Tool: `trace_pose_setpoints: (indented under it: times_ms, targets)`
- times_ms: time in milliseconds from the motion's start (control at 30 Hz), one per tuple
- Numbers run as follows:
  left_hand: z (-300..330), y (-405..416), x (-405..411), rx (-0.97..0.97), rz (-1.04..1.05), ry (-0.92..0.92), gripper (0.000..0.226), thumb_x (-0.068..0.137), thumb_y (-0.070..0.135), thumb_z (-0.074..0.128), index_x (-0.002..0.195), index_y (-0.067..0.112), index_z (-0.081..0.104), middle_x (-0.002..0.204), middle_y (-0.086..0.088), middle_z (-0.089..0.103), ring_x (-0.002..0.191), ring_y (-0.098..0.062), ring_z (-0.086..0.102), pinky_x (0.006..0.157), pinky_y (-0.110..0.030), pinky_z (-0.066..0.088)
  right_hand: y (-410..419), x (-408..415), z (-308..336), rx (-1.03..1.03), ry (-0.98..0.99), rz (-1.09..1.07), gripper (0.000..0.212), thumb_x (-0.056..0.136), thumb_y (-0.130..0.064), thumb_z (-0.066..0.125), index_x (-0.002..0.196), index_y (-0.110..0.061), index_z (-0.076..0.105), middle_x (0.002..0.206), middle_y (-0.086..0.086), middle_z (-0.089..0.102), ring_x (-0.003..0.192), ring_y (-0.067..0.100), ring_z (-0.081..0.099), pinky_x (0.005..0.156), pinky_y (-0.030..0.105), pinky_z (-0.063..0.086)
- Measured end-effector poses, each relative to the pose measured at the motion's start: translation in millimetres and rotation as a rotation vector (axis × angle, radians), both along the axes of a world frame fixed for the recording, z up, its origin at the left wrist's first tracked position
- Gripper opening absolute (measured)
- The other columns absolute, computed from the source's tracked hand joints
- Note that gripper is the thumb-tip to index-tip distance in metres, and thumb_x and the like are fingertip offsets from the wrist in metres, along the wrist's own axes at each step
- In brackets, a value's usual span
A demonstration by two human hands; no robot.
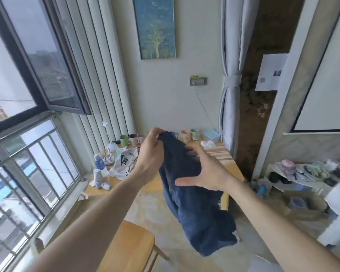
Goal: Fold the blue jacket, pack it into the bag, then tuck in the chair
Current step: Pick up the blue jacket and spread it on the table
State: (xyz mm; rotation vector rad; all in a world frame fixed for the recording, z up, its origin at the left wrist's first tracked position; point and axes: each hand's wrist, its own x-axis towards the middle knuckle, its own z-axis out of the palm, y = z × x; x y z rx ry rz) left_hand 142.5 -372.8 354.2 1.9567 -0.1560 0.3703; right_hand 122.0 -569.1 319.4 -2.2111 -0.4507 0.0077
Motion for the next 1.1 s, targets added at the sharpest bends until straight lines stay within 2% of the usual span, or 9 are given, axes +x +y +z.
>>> trace_pose_setpoints:
  times_ms: [100,200,233,400,567,667,800,933,1100]
  targets:
    - [16,-25,24,0.103,-0.045,-0.032,0.043,0.085,0.004,0.03,0.109,0.021,0.061,0.103,-0.011,0.071,0.1,-0.034,0.065,0.084,-0.051,0.057,7,22,-19,-0.154,-0.058,-0.158,0.085,0.064,-0.053,0.084,0.136,-0.027,0.045,0.125,-0.013,0.06,0.11,0.011,0.06,0.091,0.036,0.053]
    - [20,-31,56,0.221,-0.03,-0.031,0.043,0.093,0.002,0.031,0.121,0.018,0.06,0.102,-0.02,0.071,0.094,-0.041,0.064,0.076,-0.05,0.054,-4,53,-33,-0.16,-0.061,-0.297,0.015,0.079,-0.029,0.07,0.09,-0.025,0.059,0.084,-0.005,0.068,0.084,0.025,0.066,0.066,0.037,0.052]
    - [21,-27,69,0.261,-0.011,-0.047,0.04,0.095,0.004,0.034,0.122,0.018,0.061,0.1,-0.017,0.072,0.093,-0.04,0.063,0.075,-0.046,0.052,-14,64,-34,-0.15,-0.031,-0.348,0.012,0.082,-0.024,0.065,0.075,-0.025,0.056,0.071,-0.005,0.063,0.076,0.028,0.064,0.057,0.034,0.046]
    - [12,17,152,0.485,-0.084,-0.116,0.009,0.085,0.035,0.071,0.089,0.027,0.074,0.08,0.001,0.078,0.083,-0.023,0.07,0.075,-0.036,0.056,-70,129,-12,-0.188,-0.061,-0.628,0.026,0.089,-0.015,0.057,0.063,-0.019,0.055,0.064,0.004,0.06,0.073,0.035,0.06,0.055,0.035,0.04]
    - [0,39,214,0.726,-0.162,-0.11,0.055,0.069,0.067,0.082,0.049,0.025,0.052,0.041,0.003,0.042,0.048,-0.014,0.039,0.051,-0.034,0.035,-92,197,31,-0.229,-0.133,-0.684,0.014,0.086,-0.014,0.054,0.081,-0.018,0.066,0.083,0.01,0.071,0.083,0.036,0.063,0.071,0.041,0.052]
    - [-2,49,252,0.678,-0.132,-0.068,0.063,0.076,0.06,0.079,0.052,0.01,0.049,0.04,0.002,0.034,0.048,-0.017,0.029,0.05,-0.034,0.029,-93,225,58,-0.284,-0.238,-0.542,0.014,0.089,-0.025,0.062,0.09,-0.012,0.065,0.084,0.012,0.071,0.086,0.035,0.065,0.071,0.042,0.051]
    - [-1,55,298,0.638,-0.106,0.02,0.069,0.082,0.059,0.075,0.055,0.005,0.043,0.04,0.004,0.022,0.041,-0.016,0.027,0.048,-0.032,0.024,-100,263,89,-0.691,-0.21,-0.402,0.072,0.047,-0.079,0.078,0.093,-0.026,0.061,0.087,0.0,0.068,0.081,0.026,0.062,0.07,0.039,0.055]
    - [-9,62,336,0.697,-0.102,0.067,0.066,0.081,0.057,0.077,0.05,0.007,0.047,0.042,0.003,0.021,0.043,-0.017,0.025,0.046,-0.03,0.023,-135,313,100,-0.99,-0.102,-0.441,0.036,0.063,-0.049,0.082,0.07,-0.021,0.06,0.07,0.005,0.057,0.072,0.033,0.063,0.065,0.038,0.057]
    - [-32,69,373,0.794,-0.11,0.2,0.079,0.067,0.085,0.065,0.063,0.007,0.067,0.056,-0.012,0.05,0.065,-0.031,0.054,0.055,-0.032,0.04,-182,373,105,-0.856,-0.098,-0.521,0.031,0.074,-0.045,0.079,0.059,-0.029,0.059,0.072,0.004,0.06,0.081,0.036,0.061,0.071,0.042,0.054]
